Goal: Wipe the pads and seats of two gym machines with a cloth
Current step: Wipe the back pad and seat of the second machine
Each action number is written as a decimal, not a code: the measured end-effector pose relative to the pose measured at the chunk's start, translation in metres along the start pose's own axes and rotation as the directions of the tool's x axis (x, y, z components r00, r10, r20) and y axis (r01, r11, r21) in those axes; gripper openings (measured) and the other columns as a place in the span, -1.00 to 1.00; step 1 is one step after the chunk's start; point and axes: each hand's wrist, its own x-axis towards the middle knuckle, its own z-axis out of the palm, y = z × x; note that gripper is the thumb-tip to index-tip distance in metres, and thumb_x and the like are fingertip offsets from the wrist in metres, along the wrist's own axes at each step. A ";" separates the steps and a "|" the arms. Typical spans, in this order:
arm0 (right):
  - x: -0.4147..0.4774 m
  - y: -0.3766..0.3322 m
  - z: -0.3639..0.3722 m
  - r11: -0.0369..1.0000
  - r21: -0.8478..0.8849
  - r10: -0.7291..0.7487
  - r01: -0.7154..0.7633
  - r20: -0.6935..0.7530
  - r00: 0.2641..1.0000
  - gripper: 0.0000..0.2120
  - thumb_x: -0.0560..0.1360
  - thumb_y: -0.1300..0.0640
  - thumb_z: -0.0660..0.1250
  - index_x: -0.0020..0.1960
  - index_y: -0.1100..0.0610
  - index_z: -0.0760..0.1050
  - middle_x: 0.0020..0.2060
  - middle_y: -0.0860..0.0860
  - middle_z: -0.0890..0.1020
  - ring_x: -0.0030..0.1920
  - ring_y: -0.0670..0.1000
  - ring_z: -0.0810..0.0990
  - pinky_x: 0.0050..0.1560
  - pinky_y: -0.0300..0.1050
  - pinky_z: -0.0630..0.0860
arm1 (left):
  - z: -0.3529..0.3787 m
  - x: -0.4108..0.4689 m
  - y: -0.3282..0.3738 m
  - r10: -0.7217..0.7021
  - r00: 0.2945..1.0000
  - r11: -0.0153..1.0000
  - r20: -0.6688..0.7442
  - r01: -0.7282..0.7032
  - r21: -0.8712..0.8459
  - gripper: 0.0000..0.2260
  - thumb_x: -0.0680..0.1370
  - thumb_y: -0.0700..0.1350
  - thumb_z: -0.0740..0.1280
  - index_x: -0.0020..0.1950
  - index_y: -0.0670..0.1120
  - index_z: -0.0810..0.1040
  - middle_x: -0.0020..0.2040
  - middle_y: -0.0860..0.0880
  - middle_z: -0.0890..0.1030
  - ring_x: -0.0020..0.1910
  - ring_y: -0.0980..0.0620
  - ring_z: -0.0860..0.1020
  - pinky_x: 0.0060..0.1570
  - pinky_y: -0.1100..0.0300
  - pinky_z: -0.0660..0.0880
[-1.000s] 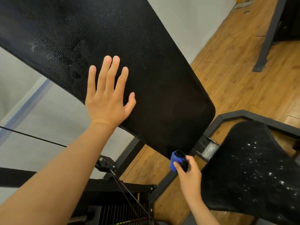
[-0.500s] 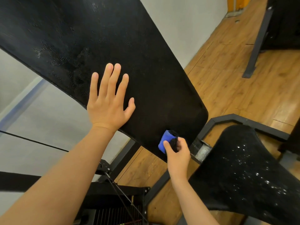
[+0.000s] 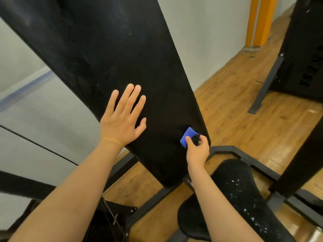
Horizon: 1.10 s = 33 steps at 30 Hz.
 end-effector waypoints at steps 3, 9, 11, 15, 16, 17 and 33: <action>0.008 0.009 -0.016 0.993 -0.084 0.084 -0.081 0.033 0.996 -0.73 0.49 0.18 0.39 0.17 0.12 0.48 0.05 0.06 0.60 0.09 0.04 0.59 0.14 0.00 0.55 | -0.002 -0.001 -0.001 -0.007 1.000 1.000 0.024 0.007 -0.011 -0.47 0.57 0.11 0.09 0.48 -0.12 0.25 0.54 -0.17 0.13 0.54 -0.10 0.02 0.49 -0.09 -0.06; 0.016 -0.034 -0.051 0.956 -0.247 -0.080 0.161 0.308 0.948 -0.76 0.48 0.22 0.39 0.09 0.01 0.45 -0.02 -0.07 0.56 0.02 -0.11 0.53 -0.01 -0.27 0.43 | -0.007 0.006 0.004 -0.043 0.985 0.998 0.164 0.048 -0.032 -0.44 0.56 0.15 0.07 0.50 -0.10 0.20 0.57 -0.10 -0.14 0.56 -0.09 -0.12 0.51 -0.07 -0.18; 0.023 -0.050 -0.064 0.927 -0.271 -0.122 0.259 0.434 0.892 -0.76 0.48 0.22 0.40 0.03 -0.04 0.43 -0.08 -0.11 0.56 -0.05 -0.17 0.54 -0.05 -0.29 0.44 | -0.015 0.007 0.006 -0.069 0.964 0.996 0.256 0.080 -0.031 -0.44 0.59 0.14 0.10 0.52 -0.09 0.14 0.56 -0.09 -0.18 0.56 -0.10 -0.11 0.50 -0.07 -0.23; 0.044 -0.074 -0.082 0.888 -0.281 -0.153 0.364 0.565 0.810 -0.79 0.47 0.20 0.40 0.06 0.03 0.48 -0.09 -0.06 0.59 -0.04 -0.10 0.58 -0.07 -0.25 0.47 | -0.042 0.014 0.033 -0.220 0.861 0.964 0.459 0.265 -0.035 -0.35 0.57 0.16 0.17 0.53 -0.09 0.01 0.57 -0.13 -0.09 0.56 -0.12 -0.16 0.51 -0.10 -0.19; 0.047 -0.080 -0.085 0.880 -0.277 -0.159 0.386 0.594 0.788 -0.80 0.47 0.20 0.40 0.06 0.04 0.49 -0.09 -0.05 0.60 -0.04 -0.09 0.58 -0.09 -0.25 0.46 | -0.050 0.016 0.044 -0.266 0.825 0.943 0.499 0.331 -0.043 -0.36 0.58 0.15 0.16 0.55 -0.08 0.00 0.58 -0.13 -0.09 0.55 -0.11 -0.18 0.51 -0.09 -0.17; 0.050 -0.085 -0.087 0.870 -0.277 -0.159 0.408 0.625 0.765 -0.81 0.48 0.20 0.40 0.06 0.04 0.49 -0.10 -0.06 0.60 -0.05 -0.09 0.58 -0.10 -0.25 0.46 | -0.059 0.017 0.054 -0.305 0.789 0.917 0.533 0.395 -0.061 -0.38 0.59 0.14 0.15 0.56 -0.07 0.01 0.59 -0.12 -0.09 0.55 -0.11 -0.19 0.52 -0.08 -0.16; 0.042 -0.015 -0.149 0.613 -0.451 0.067 0.648 0.848 0.526 -0.71 0.49 0.14 0.39 0.19 0.07 0.48 0.04 -0.05 0.58 0.12 -0.07 0.55 0.18 -0.16 0.47 | -0.154 -0.083 0.267 -0.421 0.235 0.372 0.876 0.925 -0.070 -0.43 0.64 0.07 0.11 0.58 0.00 -0.06 0.59 0.01 -0.03 0.56 0.03 -0.10 0.53 0.07 -0.09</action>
